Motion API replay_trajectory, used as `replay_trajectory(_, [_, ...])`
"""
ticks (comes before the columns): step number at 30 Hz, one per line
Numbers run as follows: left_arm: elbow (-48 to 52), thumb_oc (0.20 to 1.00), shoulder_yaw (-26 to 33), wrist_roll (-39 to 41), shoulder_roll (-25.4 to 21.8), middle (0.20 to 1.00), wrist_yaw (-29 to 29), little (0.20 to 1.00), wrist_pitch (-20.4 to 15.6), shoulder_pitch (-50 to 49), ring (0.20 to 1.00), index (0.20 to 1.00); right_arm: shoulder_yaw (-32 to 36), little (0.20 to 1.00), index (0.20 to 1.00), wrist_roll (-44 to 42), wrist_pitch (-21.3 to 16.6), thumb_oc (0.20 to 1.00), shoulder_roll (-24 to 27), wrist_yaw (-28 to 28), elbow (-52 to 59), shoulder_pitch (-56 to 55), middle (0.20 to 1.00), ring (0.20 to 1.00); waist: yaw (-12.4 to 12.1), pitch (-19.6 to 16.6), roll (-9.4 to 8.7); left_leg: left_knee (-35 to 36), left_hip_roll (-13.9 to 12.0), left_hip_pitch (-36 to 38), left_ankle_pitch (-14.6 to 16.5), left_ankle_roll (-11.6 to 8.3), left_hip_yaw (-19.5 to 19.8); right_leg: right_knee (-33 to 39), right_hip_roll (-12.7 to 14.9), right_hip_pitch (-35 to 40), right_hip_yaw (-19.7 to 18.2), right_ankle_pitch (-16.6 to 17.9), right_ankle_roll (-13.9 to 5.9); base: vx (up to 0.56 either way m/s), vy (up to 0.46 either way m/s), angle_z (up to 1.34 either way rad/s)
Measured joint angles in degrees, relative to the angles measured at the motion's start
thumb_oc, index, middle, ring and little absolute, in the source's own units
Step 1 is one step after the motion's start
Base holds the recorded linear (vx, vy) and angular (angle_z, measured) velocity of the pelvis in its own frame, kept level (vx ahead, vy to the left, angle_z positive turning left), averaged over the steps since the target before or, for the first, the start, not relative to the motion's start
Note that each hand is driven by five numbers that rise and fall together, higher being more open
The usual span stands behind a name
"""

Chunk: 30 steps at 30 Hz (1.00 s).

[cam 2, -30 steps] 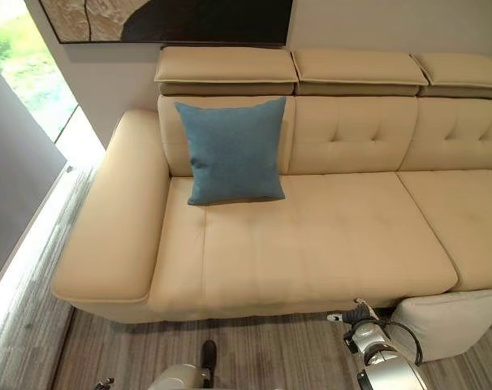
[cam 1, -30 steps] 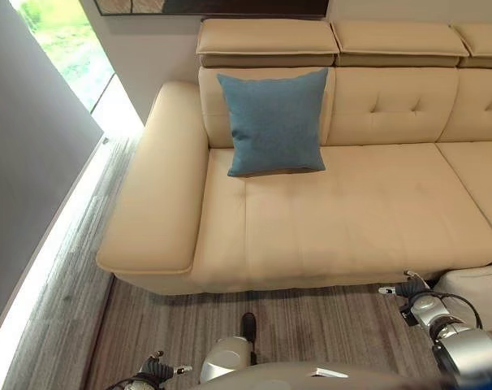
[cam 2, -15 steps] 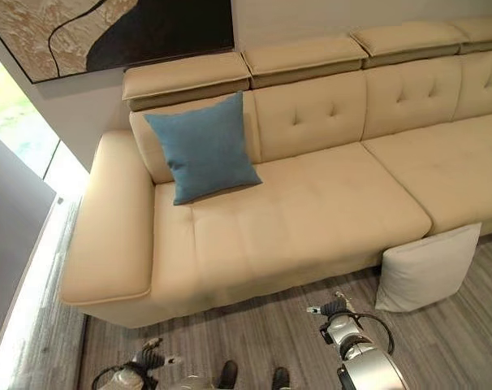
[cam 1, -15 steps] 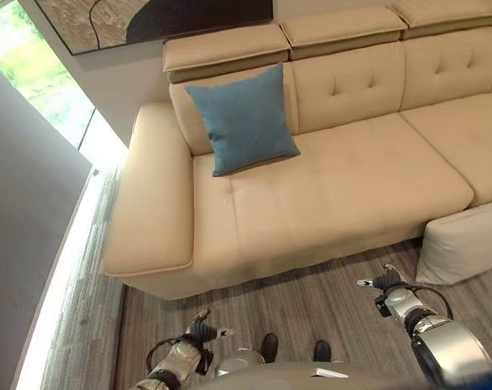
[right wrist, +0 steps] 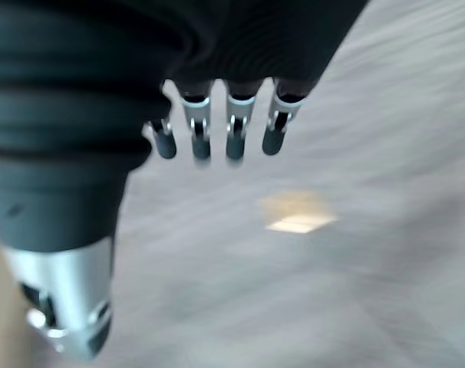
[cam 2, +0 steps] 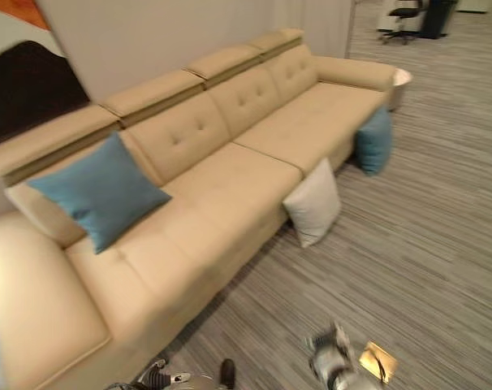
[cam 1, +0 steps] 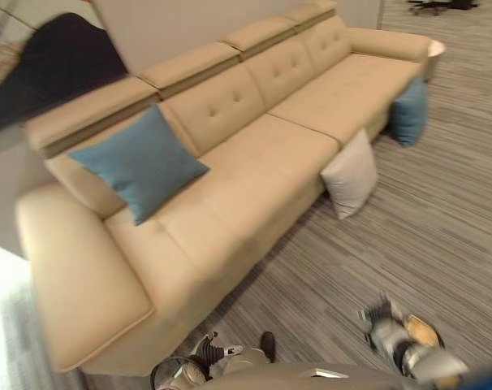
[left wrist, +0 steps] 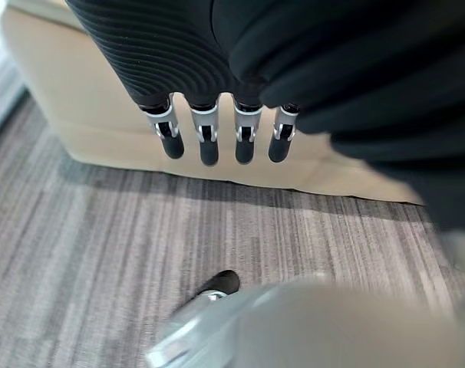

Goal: Pick up all the scattered cushions and arrange them neatly on the sofa.

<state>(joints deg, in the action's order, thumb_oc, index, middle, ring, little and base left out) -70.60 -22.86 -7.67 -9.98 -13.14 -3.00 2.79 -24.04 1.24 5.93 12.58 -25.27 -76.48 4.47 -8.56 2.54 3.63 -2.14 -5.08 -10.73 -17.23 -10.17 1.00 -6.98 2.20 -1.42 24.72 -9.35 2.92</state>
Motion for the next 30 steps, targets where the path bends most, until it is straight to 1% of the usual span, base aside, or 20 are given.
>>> replay_trajectory(1, [-0.23, 1.000, 0.25, 0.40, -0.05, 1.000, -0.56, 1.000, 0.06, 1.97, 1.000, 1.000, 1.07, 1.000, 1.000, 0.16, 0.53, 1.000, 1.51, 0.46, -0.68, -1.95, 1.000, 1.000, -0.06, 1.37, -0.35, 0.85, 0.68, -1.16, -2.49, -0.57, 5.26, 1.16, 0.46, -1.09, -0.15, 2.44, 0.68, 0.11, -0.007, -0.91])
replay_trajectory(2, [-0.18, 1.000, 0.23, 0.39, -0.08, 1.000, -0.62, 1.000, 0.03, 2.23, 1.000, 1.000, 2.56, 1.000, 1.000, 0.20, 1.57, 1.000, 4.12, 0.64, -1.21, -1.63, 1.000, 1.000, 0.54, 1.86, -0.75, 3.38, 2.04, 1.59, 2.00, 0.38, 3.51, 7.32, 0.34, 1.38, -0.08, 6.86, 1.36, 0.11, 0.022, -0.50])
replay_trajectory(3, [0.22, 1.000, 0.55, 0.40, 0.08, 1.000, -0.66, 1.000, -0.19, 1.57, 1.000, 1.000, 3.60, 1.000, 1.000, 0.43, 1.57, 1.000, 4.70, 0.64, -1.21, 0.57, 1.000, 1.000, 1.70, 1.89, -0.87, 6.62, 3.32, 5.70, 3.33, 0.39, 1.31, 11.71, 0.29, 4.13, 0.57, 8.72, 1.16, 0.08, 0.041, -0.01])
replay_trajectory(4, [1.50, 1.000, 0.54, 0.39, 0.34, 1.000, -0.66, 1.000, -0.23, 1.06, 1.000, 1.000, 3.70, 1.000, 1.000, 1.39, 1.52, 1.000, 4.89, 0.48, -1.20, 4.13, 1.000, 1.000, 2.41, 1.96, -0.53, 7.77, 3.63, 8.20, 3.88, 0.25, -0.05, 12.65, 0.04, 4.95, 1.02, 9.08, 0.93, 0.05, 0.028, 0.39])
replay_trajectory(6, [3.44, 1.000, 0.34, 0.38, 0.47, 1.000, -0.53, 1.000, -0.69, 0.44, 1.000, 1.000, 3.63, 1.000, 1.000, 2.39, 1.16, 1.000, 4.17, 0.33, -1.19, 11.93, 1.000, 1.000, 2.33, 1.92, -0.43, 7.78, 4.01, 10.99, 4.36, 0.61, -0.58, 12.65, -0.17, 4.45, 1.80, 9.18, 0.71, 0.07, 0.014, 0.51])
replay_trajectory(7, [4.31, 1.000, 0.37, 0.39, 0.82, 1.000, -0.53, 1.000, -0.75, -0.08, 1.000, 1.000, 3.72, 1.000, 1.000, 2.41, 0.21, 1.000, 3.87, 0.24, -1.21, 16.58, 1.000, 1.000, 1.33, 1.65, 0.10, 7.79, 3.62, 13.25, 6.30, 2.23, -0.46, 12.61, -0.72, 3.80, 2.76, 9.55, 0.09, 0.07, 0.007, 0.77])
replay_trajectory(8, [4.73, 1.000, 0.40, 0.38, 0.83, 1.000, -0.51, 1.000, -0.71, -1.26, 1.000, 1.000, 4.82, 1.000, 1.000, 2.44, -0.39, 1.000, 3.63, 0.26, -1.00, 18.06, 1.000, 1.000, 0.24, 1.35, 1.25, 7.79, 2.79, 14.63, 9.04, 3.85, -0.45, 12.43, -1.75, 3.81, 3.23, 9.72, -0.14, 0.08, 0.006, 0.65])
replay_trajectory(10, [4.59, 1.000, 0.36, 0.40, 0.66, 1.000, -0.48, 1.000, -0.14, -3.76, 1.000, 1.000, 5.62, 1.000, 1.000, 2.43, -0.93, 1.000, 2.08, 0.36, -0.95, 17.83, 1.000, 1.000, -1.68, 0.99, 2.04, 7.76, 2.25, 14.97, 10.79, 5.18, -0.59, 12.53, -2.35, 3.83, 3.34, 9.86, -0.32, 0.04, 0.001, 0.20])
replay_trajectory(12, [4.58, 1.000, 0.41, 0.46, 0.65, 1.000, -0.40, 1.000, 0.00, -4.43, 1.000, 1.000, 6.24, 1.000, 1.000, 2.42, -1.20, 1.000, 0.84, 0.47, -1.01, 14.95, 1.000, 1.000, -1.69, 1.04, 2.55, 7.67, 2.17, 15.30, 12.01, 5.61, -0.55, 12.36, -2.48, 3.76, 3.39, 10.07, -0.64, 0.06, 0.003, 0.09])
replay_trajectory(14, [4.42, 1.000, 0.42, 0.40, 1.27, 1.000, -0.30, 1.000, 0.04, -4.58, 1.000, 1.000, 7.84, 1.000, 1.000, 2.38, -1.33, 1.000, 0.79, 0.82, -0.90, 10.91, 1.000, 1.000, -1.18, 1.01, 3.72, 7.48, 1.68, 15.81, 15.00, 7.17, -0.64, 11.10, -2.67, 3.37, 3.05, 10.07, -0.66, 0.03, 0.012, -0.13])
replay_trajectory(15, [4.17, 1.000, 0.41, 0.38, 1.18, 1.000, 0.05, 1.000, 0.04, -4.48, 1.000, 1.000, 7.95, 1.000, 1.000, 2.35, -1.14, 1.000, 0.74, 1.10, -1.09, 8.18, 1.000, 1.000, -0.64, 1.06, 3.62, 7.46, 2.13, 15.66, 15.59, 7.46, -1.43, 10.57, -2.11, 2.66, 2.34, 10.36, -1.17, 0.02, 0.017, -0.37])
replay_trajectory(16, [4.01, 1.000, 0.44, 0.37, 1.02, 1.000, 0.31, 1.000, 0.07, -4.51, 1.000, 1.000, 7.96, 1.000, 1.000, 2.34, -1.10, 1.000, 0.68, 1.39, -1.11, 6.05, 1.000, 1.000, -0.12, 1.14, 3.83, 7.48, 2.44, 15.56, 15.82, 7.85, -2.25, 10.55, -1.80, 2.37, 1.54, 10.79, -1.79, 0.01, 0.015, -0.45])
replay_trajectory(17, [3.98, 1.000, 0.45, 0.36, 0.76, 1.000, 0.39, 1.000, 0.10, -4.51, 1.000, 1.000, 7.93, 1.000, 1.000, 2.35, -0.95, 1.000, 0.53, 1.67, -1.10, 4.05, 1.000, 1.000, 0.50, 1.32, 3.60, 7.57, 2.73, 15.41, 16.08, 8.31, -2.98, 10.56, -1.54, 2.08, 0.75, 11.17, -2.33, 0.01, 0.015, -0.36])
replay_trajectory(19, [3.97, 1.000, 0.45, 0.33, 0.38, 1.000, 0.78, 1.000, 0.13, -4.49, 1.000, 1.000, 7.93, 1.000, 1.000, 2.36, -0.79, 1.000, 0.16, 2.25, -1.12, 1.75, 1.000, 1.000, 1.92, 1.43, 3.23, 7.73, 3.15, 15.61, 16.27, 8.78, -3.65, 10.51, -1.16, 1.91, 0.04, 11.41, -2.67, 0.00, 0.027, -0.24])
replay_trajectory(20, [3.97, 1.000, 0.42, 0.32, 0.44, 1.000, 1.37, 1.000, 0.13, -4.33, 1.000, 1.000, 7.97, 1.000, 1.000, 2.38, -0.70, 1.000, -0.04, 2.77, -0.87, 0.05, 1.000, 1.000, 2.76, 1.25, 3.35, 7.64, 3.51, 15.71, 16.36, 9.34, -4.00, 10.69, -0.85, 1.91, -0.37, 11.62, -2.88, 0.00, 0.044, -0.14])
replay_trajectory(22, [4.05, 1.000, 0.42, 0.29, 0.55, 1.000, 1.69, 1.000, 0.11, -3.81, 1.000, 1.000, 8.04, 1.000, 1.000, 2.44, -0.84, 1.000, 0.00, 3.13, -0.36, 0.42, 1.000, 1.000, 2.67, 1.09, 3.44, 7.46, 3.66, 15.80, 16.09, 9.57, -4.15, 11.65, -0.92, 2.28, -0.44, 12.07, -2.71, 0.00, 0.050, -0.03])
replay_trajectory(23, [4.06, 1.000, 0.39, 0.30, 0.98, 1.000, 1.99, 1.000, 0.12, -3.85, 1.000, 1.000, 9.19, 1.000, 1.000, 2.42, -1.01, 1.000, 0.79, 3.69, 0.71, 0.61, 1.000, 1.000, 2.67, 0.77, 3.94, 7.44, 3.81, 15.97, 15.98, 9.47, -4.15, 12.52, -0.97, 2.75, -0.44, 12.49, -2.85, -0.02, 0.082, 0.05])
replay_trajectory(24, [4.05, 1.000, 0.45, 0.34, 1.55, 1.000, 2.04, 1.000, 0.16, -3.80, 1.000, 1.000, 12.51, 1.000, 1.000, 0.93, -1.86, 1.000, 0.68, 4.07, 0.69, 0.16, 1.000, 1.000, 2.81, 0.74, 4.42, 7.10, 3.99, 16.09, 16.01, 9.57, -4.29, 12.49, -0.80, 2.97, -0.53, 12.54, -2.88, -0.01, 0.071, 0.02])
replay_trajectory(27, [3.01, 1.000, 0.90, 0.40, 2.26, 1.000, 2.21, 1.000, 0.42, -3.73, 1.000, 1.000, 17.07, 1.000, 1.000, -6.22, -3.19, 1.000, -0.32, 5.88, 0.11, -0.27, 1.000, 1.000, 3.62, 0.40, 5.14, 7.19, 4.09, 16.44, 16.42, 9.60, -5.29, 12.26, -0.79, 3.02, -1.55, 12.63, -2.94, 0.00, 0.040, -0.14])
replay_trajectory(30, [1.57, 1.000, 0.92, 0.40, 2.25, 1.000, 3.44, 1.000, 1.20, -3.57, 1.000, 1.000, 17.90, 1.000, 1.000, -12.09, -4.04, 1.000, -0.41, 7.68, -0.58, -0.81, 1.000, 1.000, 5.35, 0.38, 5.09, 7.38, 4.14, 16.97, 16.74, 9.76, -5.77, 12.47, -0.80, 3.28, -2.17, 12.71, -3.08, 0.00, 0.040, -0.14])
